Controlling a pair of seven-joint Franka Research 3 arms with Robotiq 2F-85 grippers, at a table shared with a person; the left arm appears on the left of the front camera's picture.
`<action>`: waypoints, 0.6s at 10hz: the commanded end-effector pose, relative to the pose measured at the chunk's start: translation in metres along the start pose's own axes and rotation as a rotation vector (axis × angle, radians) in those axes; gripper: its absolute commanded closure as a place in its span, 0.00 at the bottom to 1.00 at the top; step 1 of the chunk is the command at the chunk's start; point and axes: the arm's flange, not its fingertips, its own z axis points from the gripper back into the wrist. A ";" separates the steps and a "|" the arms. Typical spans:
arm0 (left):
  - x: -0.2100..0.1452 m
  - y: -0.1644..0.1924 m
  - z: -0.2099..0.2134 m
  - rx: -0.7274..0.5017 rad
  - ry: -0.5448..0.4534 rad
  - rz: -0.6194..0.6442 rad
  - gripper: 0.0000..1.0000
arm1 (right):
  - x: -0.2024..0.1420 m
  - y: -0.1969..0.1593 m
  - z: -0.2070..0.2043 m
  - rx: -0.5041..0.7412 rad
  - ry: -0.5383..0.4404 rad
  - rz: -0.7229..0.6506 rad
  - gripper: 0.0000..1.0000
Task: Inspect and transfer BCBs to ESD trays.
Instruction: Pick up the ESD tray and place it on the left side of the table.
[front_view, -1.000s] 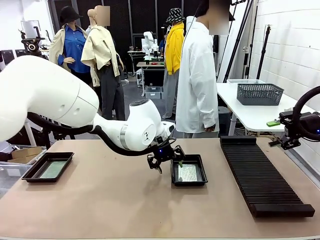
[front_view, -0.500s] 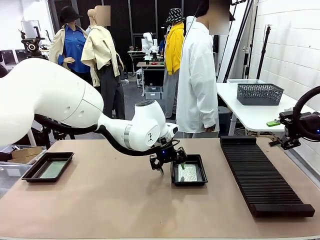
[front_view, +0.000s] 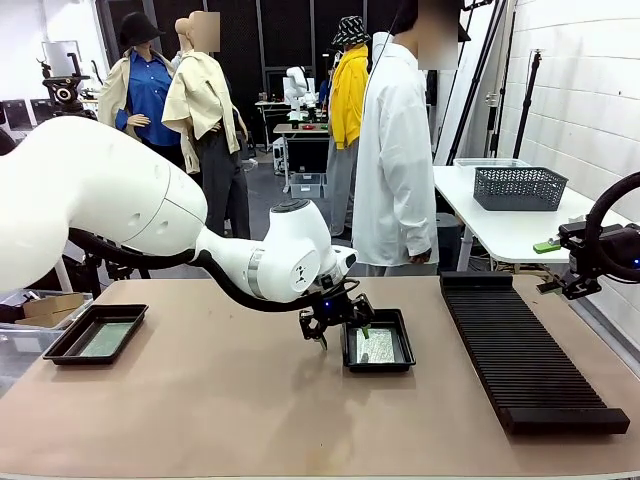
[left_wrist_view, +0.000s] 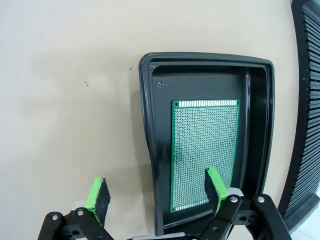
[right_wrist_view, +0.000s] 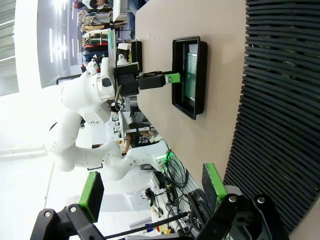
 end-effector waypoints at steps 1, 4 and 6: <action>-0.001 0.003 -0.001 -0.005 -0.010 0.000 0.00 | 0.000 0.002 -0.001 -0.003 -0.011 -0.012 0.00; -0.002 -0.002 0.008 0.013 -0.028 -0.036 0.11 | 0.000 0.002 -0.001 -0.003 -0.011 -0.012 0.00; -0.001 -0.004 0.011 0.007 -0.029 -0.047 0.43 | 0.000 0.002 -0.001 -0.003 -0.011 -0.012 0.00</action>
